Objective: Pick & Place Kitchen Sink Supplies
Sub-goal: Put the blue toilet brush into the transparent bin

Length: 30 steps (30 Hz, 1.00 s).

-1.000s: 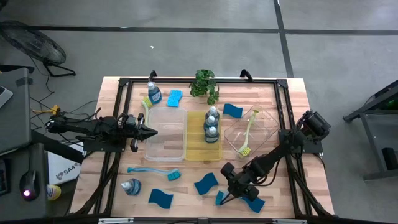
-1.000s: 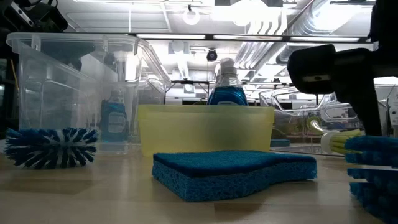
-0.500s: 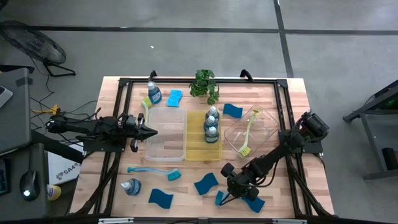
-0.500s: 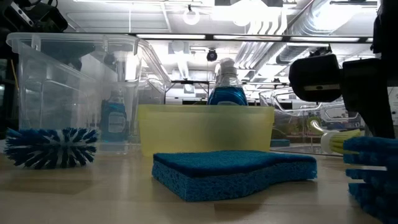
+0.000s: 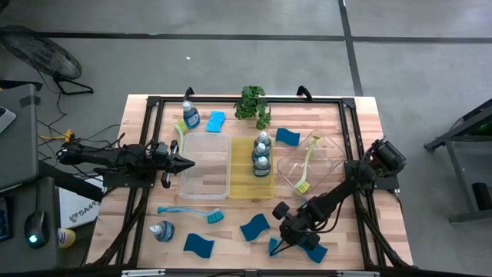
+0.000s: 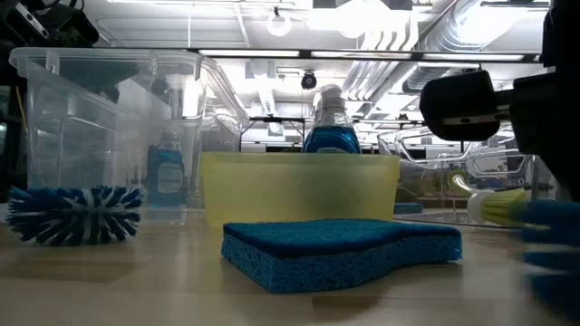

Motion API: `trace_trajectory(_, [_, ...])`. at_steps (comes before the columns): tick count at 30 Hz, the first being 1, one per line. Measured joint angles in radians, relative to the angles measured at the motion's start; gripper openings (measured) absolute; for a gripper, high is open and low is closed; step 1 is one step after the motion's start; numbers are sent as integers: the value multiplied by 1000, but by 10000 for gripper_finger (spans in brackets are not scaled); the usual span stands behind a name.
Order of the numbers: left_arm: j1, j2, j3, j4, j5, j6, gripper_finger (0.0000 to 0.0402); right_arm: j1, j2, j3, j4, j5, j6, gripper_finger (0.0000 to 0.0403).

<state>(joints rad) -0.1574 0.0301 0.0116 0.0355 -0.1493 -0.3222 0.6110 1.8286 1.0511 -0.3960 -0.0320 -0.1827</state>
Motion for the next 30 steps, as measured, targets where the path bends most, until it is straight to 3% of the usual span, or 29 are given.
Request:
trace_trajectory(3, [0,0,0,0,0,0,2,0,0,3,-4,-2,-1,36])
trace_trajectory(11, [0,0,0,0,0,0,2,7,-20,35,-78,-42,3,36])
trace_trajectory(21, [0,0,0,0,0,0,2,7,-78,283,-396,-49,121,36])
trace_trajectory(30, [0,0,0,0,0,0,2,3,-90,555,-810,-26,75,36])
